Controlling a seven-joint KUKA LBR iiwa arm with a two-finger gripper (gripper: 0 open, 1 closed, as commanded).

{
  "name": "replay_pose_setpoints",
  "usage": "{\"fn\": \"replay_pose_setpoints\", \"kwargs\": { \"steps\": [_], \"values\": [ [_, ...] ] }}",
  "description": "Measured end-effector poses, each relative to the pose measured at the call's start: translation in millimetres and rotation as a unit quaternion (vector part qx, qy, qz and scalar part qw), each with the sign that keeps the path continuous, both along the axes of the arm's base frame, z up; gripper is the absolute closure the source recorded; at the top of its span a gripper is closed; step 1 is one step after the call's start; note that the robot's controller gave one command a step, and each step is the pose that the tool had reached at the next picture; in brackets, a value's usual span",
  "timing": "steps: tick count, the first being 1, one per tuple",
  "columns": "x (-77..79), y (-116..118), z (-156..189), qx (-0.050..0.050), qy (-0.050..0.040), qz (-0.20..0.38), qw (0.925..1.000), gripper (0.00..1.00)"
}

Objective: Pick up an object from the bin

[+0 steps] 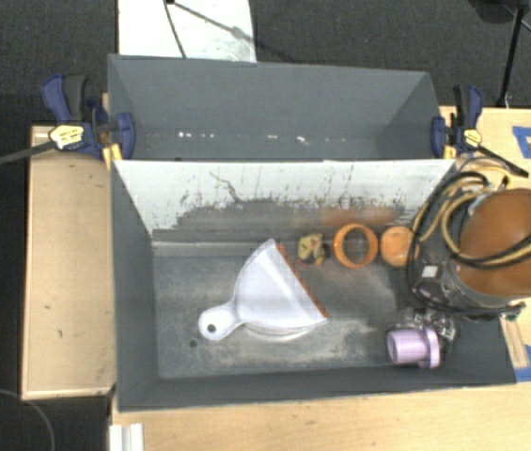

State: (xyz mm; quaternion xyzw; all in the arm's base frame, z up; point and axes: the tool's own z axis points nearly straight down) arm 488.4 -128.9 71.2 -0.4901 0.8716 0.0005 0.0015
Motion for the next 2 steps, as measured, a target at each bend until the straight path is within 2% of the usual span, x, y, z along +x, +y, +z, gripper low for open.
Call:
{"fn": "replay_pose_setpoints", "kwargs": {
  "steps": [2],
  "values": [
    [1.0, 0.2, 10.9, -0.001, -0.0008, 0.0, 1.0, 1.0]
  ]
}}
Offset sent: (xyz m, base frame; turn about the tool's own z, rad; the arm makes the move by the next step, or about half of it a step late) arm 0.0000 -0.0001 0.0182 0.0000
